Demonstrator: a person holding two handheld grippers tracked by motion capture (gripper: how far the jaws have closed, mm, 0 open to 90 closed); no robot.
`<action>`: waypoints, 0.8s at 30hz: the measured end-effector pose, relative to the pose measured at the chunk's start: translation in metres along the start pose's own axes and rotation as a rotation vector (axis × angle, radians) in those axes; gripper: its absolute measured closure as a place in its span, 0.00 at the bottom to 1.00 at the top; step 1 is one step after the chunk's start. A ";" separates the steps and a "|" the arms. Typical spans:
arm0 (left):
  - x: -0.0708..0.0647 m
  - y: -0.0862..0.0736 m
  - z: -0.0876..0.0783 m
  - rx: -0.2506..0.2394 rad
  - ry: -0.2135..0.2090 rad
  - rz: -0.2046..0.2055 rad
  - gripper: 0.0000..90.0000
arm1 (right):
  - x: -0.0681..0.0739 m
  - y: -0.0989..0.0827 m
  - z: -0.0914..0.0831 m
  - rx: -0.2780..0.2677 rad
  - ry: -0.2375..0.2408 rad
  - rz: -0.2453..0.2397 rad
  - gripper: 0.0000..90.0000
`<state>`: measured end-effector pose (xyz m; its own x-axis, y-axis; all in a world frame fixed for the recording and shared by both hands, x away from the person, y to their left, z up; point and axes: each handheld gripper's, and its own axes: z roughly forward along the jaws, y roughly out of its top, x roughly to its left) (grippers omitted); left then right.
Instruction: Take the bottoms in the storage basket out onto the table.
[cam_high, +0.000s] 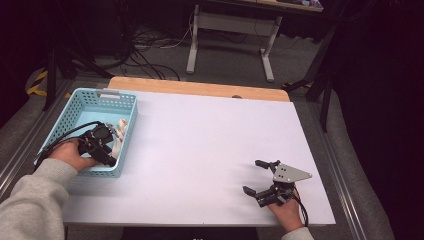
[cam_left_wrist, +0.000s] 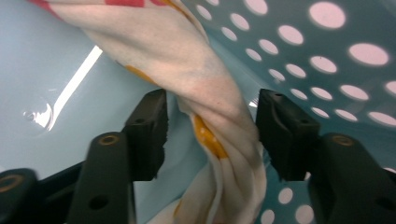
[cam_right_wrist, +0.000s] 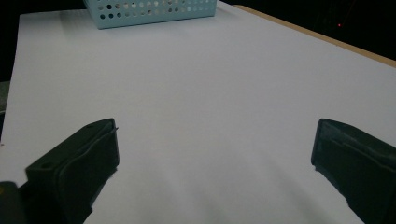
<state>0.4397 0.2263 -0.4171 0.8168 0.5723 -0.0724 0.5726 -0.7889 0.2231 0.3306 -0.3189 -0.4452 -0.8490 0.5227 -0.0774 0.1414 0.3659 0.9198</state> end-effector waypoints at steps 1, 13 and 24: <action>0.000 0.000 0.000 0.000 0.000 0.000 0.59 | 0.000 0.000 0.000 0.000 -0.001 -0.001 0.02; -0.003 0.001 0.002 0.023 0.010 0.040 0.82 | 0.000 0.000 0.000 0.002 0.000 -0.001 0.02; -0.002 -0.002 -0.002 -0.001 0.006 0.028 0.83 | 0.000 0.000 0.000 0.002 -0.002 -0.004 0.02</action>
<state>0.4372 0.2272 -0.4157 0.8323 0.5510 -0.0602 0.5490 -0.8047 0.2258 0.3304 -0.3186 -0.4451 -0.8484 0.5229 -0.0819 0.1391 0.3695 0.9188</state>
